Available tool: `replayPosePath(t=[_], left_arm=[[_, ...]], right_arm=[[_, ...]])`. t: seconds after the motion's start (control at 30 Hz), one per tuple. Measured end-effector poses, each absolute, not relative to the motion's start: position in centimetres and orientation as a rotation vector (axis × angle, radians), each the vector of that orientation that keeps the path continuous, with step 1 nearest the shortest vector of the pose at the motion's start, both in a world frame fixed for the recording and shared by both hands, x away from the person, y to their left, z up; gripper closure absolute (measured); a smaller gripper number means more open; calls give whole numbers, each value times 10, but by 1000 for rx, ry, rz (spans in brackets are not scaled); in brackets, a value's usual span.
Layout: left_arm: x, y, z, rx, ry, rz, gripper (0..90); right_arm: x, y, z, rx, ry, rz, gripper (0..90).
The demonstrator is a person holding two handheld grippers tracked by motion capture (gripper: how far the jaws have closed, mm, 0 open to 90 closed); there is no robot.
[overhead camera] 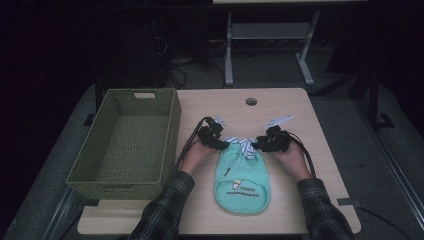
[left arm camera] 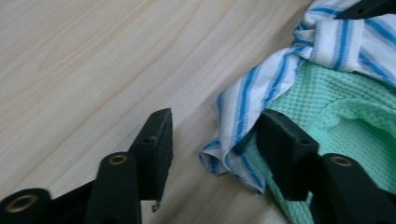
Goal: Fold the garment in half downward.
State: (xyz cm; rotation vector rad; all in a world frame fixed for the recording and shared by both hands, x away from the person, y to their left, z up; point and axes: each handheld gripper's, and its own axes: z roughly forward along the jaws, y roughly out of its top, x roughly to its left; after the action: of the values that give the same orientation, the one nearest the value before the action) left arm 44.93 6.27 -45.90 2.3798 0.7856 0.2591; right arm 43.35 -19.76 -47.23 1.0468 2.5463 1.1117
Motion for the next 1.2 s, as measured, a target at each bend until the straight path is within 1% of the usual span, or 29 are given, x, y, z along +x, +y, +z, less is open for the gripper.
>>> replayPosePath(t=[0.13, 0.2, 0.23, 0.37, 0.53, 0.8, 1.0, 1.2], left_arm=[[450, 63, -459, 2378, 757, 229, 592], [450, 64, -459, 2370, 753, 210, 622], [450, 64, -460, 2367, 750, 191, 657], [449, 64, -460, 2362, 742, 160, 743], [447, 62, -459, 2369, 751, 163, 821], [446, 63, -456, 2378, 804, 147, 854], [443, 65, -450, 2371, 821, 186, 862], [441, 70, -439, 2325, 819, 215, 865]], right_arm=[[433, -197, -472, 1040, 2558, 1116, 667], [432, -197, -472, 1042, 2560, 1118, 690], [432, -197, -472, 1044, 2560, 1121, 708], [431, -196, -472, 1060, 2578, 1135, 789], [431, -194, -471, 1063, 2585, 1123, 839], [431, -190, -468, 1058, 2577, 1074, 856], [436, -190, -465, 1046, 2579, 1035, 859], [436, -191, -453, 1042, 2566, 1051, 860]])
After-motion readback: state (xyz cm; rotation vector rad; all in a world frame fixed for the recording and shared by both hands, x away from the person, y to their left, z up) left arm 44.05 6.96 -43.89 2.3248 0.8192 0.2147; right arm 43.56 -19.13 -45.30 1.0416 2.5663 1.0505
